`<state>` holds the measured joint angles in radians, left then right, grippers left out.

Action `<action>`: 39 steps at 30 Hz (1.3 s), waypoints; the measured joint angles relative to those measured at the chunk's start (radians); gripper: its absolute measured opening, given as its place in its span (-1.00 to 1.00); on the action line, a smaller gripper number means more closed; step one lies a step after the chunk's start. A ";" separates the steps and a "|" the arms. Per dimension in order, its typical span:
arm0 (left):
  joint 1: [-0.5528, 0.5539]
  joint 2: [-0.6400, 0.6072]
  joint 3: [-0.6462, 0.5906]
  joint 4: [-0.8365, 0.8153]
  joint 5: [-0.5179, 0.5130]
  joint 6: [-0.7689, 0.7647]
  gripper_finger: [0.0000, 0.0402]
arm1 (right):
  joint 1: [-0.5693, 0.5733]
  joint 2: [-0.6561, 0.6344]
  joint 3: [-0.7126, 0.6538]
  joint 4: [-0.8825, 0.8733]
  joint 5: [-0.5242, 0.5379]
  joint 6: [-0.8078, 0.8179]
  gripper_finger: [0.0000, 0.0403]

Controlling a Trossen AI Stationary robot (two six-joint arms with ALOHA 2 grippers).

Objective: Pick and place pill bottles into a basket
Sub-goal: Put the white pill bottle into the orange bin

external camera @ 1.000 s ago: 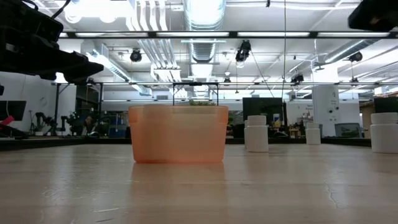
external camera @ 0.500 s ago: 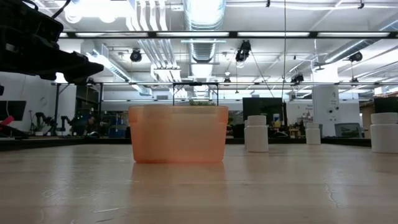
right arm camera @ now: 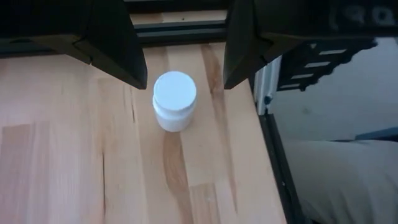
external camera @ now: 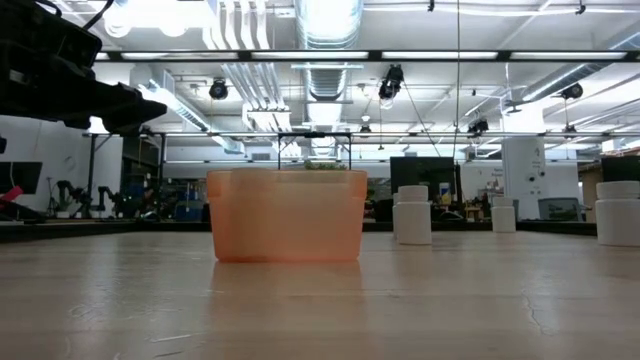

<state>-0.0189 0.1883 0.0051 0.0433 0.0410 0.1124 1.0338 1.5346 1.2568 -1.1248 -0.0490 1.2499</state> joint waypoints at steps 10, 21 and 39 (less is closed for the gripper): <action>0.000 0.000 0.000 0.000 0.000 0.000 0.22 | 0.030 0.058 -0.002 0.002 0.023 -0.011 0.00; 0.000 0.000 0.000 0.000 0.000 0.000 0.22 | 0.050 0.062 -0.004 0.005 0.079 -0.011 0.00; 0.000 0.000 0.000 0.000 0.000 0.000 0.22 | 0.053 0.064 -0.014 0.003 0.078 0.013 0.00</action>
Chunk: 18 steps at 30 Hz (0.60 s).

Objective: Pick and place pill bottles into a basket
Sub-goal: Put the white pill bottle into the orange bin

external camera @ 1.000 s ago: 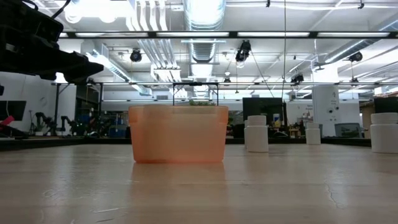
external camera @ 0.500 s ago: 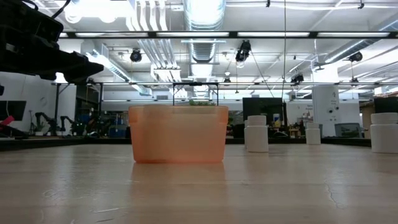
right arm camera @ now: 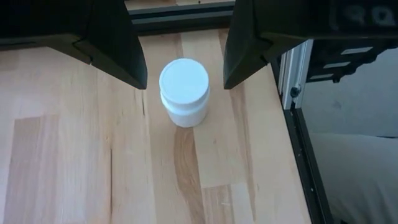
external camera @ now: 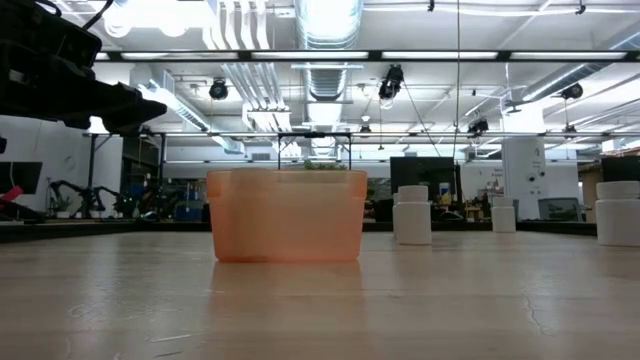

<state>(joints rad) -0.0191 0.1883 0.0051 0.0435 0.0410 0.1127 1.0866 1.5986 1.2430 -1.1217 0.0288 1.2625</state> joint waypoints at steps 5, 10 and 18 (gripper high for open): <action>0.000 0.000 0.000 0.000 0.000 0.000 0.22 | 0.000 0.000 0.000 0.000 -0.002 0.005 0.00; 0.000 0.001 0.000 0.000 0.000 0.000 0.22 | 0.000 -0.001 -0.001 0.001 -0.003 0.015 0.00; 0.000 0.001 0.000 0.000 0.000 0.000 0.22 | 0.000 -0.002 -0.002 0.001 -0.003 0.026 0.00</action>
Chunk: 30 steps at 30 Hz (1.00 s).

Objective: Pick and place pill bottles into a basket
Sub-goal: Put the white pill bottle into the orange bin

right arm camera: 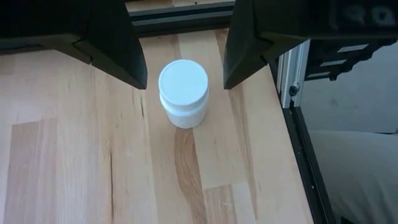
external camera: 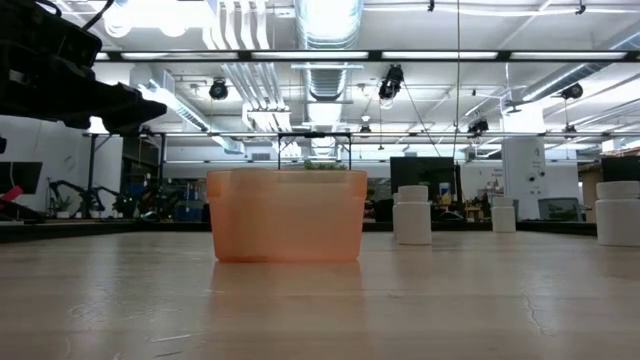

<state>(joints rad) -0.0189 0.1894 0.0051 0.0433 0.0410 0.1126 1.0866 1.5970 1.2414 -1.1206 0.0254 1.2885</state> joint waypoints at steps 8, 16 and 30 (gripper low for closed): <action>0.000 0.000 0.000 0.000 0.000 0.000 0.22 | 0.000 0.000 -0.001 -0.001 0.000 0.014 0.34; 0.000 0.000 0.000 0.000 0.000 0.000 0.22 | 0.022 0.001 -0.010 0.000 0.000 0.017 0.70; 0.000 0.000 0.000 0.000 0.000 0.000 0.22 | 0.042 0.051 -0.035 0.002 0.002 0.017 0.64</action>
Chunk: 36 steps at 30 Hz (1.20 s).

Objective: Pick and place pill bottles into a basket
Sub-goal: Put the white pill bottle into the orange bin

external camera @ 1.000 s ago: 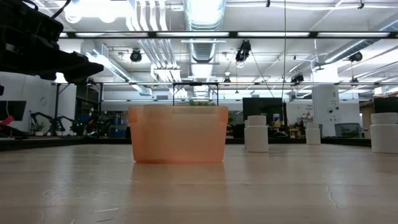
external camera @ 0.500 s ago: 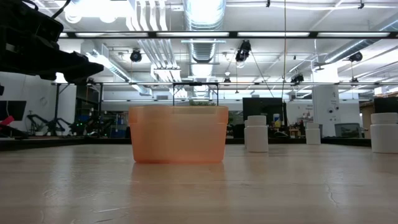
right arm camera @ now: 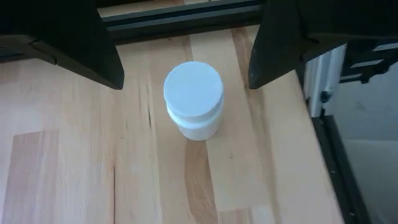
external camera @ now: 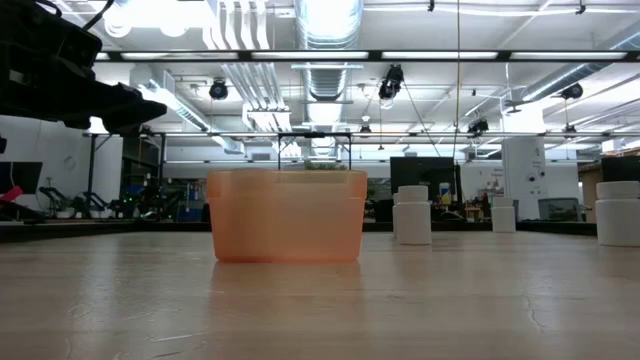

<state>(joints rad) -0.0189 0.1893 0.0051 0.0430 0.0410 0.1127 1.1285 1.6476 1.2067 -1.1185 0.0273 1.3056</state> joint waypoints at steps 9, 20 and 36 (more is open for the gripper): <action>0.000 0.000 0.000 0.000 0.000 0.000 0.22 | 0.000 0.000 -0.043 0.051 0.000 0.005 0.63; 0.000 0.001 0.000 0.001 0.000 0.000 0.22 | 0.000 -0.001 -0.106 0.112 0.001 0.006 0.63; 0.000 0.003 0.000 0.001 0.000 0.000 0.22 | 0.000 -0.001 -0.111 0.135 -0.001 -0.007 0.09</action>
<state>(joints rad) -0.0193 0.1921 0.0051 0.0437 0.0410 0.1127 1.1282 1.6463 1.0958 -0.9833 0.0261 1.2991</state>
